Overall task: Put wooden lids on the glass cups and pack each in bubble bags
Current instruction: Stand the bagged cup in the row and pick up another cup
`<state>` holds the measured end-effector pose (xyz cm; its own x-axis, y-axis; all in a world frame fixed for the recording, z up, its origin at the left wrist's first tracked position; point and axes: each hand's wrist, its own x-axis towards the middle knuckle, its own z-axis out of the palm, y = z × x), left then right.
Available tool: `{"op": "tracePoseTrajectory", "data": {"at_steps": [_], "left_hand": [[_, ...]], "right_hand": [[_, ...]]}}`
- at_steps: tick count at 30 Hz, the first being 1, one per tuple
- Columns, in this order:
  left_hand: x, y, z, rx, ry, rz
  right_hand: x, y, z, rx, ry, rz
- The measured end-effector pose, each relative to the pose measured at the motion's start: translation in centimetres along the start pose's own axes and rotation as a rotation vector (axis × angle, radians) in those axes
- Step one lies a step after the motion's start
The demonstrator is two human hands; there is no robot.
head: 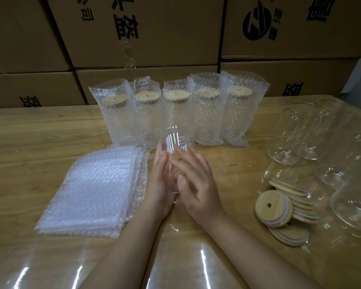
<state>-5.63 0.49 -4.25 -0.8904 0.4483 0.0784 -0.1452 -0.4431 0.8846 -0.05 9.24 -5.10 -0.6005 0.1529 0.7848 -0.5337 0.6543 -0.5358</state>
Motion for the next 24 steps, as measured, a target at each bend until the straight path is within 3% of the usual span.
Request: {"op": "tracePoseTrajectory", "data": {"at_steps": [4, 13, 18, 21, 24], "left_hand": [[-0.1, 0.1, 0.1, 0.036, -0.142, -0.165], [-0.2, -0.7, 0.0, 0.070, -0.153, 0.035], [-0.1, -0.1, 0.1, 0.502, -0.029, 0.258], [0.0, -0.1, 0.0, 0.725, -0.056, 0.462], [-0.5, 0.1, 0.4, 0.942, -0.100, 0.513]], "right_hand": [[0.2, 0.2, -0.3, 0.225, 0.020, 0.221], [0.7, 1.0, -0.8, 0.769, 0.072, 0.599], [0.8, 1.1, -0.7, 0.856, 0.007, 0.718], [1.0, 1.3, -0.7, 0.901, -0.042, 0.787], [1.0, 1.7, -0.9, 0.925, -0.106, 0.792]]}}
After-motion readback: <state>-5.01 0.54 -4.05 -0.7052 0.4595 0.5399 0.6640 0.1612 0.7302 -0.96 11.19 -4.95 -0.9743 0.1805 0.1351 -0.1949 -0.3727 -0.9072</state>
